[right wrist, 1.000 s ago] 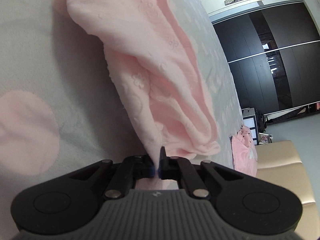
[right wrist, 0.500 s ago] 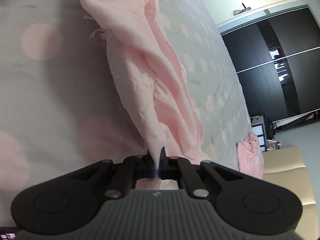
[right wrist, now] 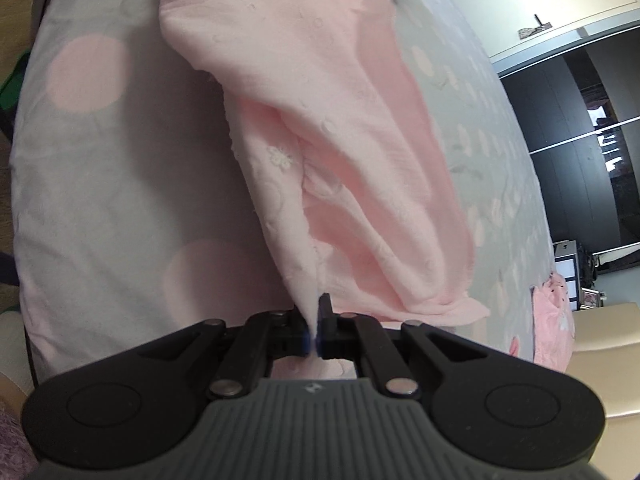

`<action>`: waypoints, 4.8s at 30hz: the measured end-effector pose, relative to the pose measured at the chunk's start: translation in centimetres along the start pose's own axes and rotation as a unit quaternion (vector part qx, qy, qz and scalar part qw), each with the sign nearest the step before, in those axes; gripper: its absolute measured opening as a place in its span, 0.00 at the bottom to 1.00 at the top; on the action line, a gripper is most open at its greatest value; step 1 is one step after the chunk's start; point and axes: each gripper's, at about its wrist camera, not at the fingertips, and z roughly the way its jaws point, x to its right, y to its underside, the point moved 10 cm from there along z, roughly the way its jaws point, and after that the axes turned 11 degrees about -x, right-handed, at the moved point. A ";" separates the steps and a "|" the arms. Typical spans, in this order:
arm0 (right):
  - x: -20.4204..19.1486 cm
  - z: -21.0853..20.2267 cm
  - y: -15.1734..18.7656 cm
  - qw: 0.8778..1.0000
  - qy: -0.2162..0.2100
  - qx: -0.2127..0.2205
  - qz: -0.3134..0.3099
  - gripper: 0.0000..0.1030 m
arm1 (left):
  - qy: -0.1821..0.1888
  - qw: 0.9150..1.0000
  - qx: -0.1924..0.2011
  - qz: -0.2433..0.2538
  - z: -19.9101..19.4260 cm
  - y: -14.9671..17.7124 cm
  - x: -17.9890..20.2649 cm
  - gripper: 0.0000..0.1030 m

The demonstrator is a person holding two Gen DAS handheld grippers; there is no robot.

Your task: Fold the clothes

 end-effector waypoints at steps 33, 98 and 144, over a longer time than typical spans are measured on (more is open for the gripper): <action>13.0 -3.6 2.9 0.970 -0.049 0.029 0.235 0.39 | 0.148 0.926 0.117 -0.327 -2.4 0.4 -15.3 0.43; 20.2 10.7 -6.3 0.895 -0.231 0.095 0.371 0.03 | 0.208 0.905 0.126 -0.350 9.3 -9.9 -22.8 0.01; 17.1 5.6 -8.9 0.894 -0.206 0.093 0.387 0.11 | 0.153 0.916 0.142 -0.342 3.3 -11.6 -19.7 0.35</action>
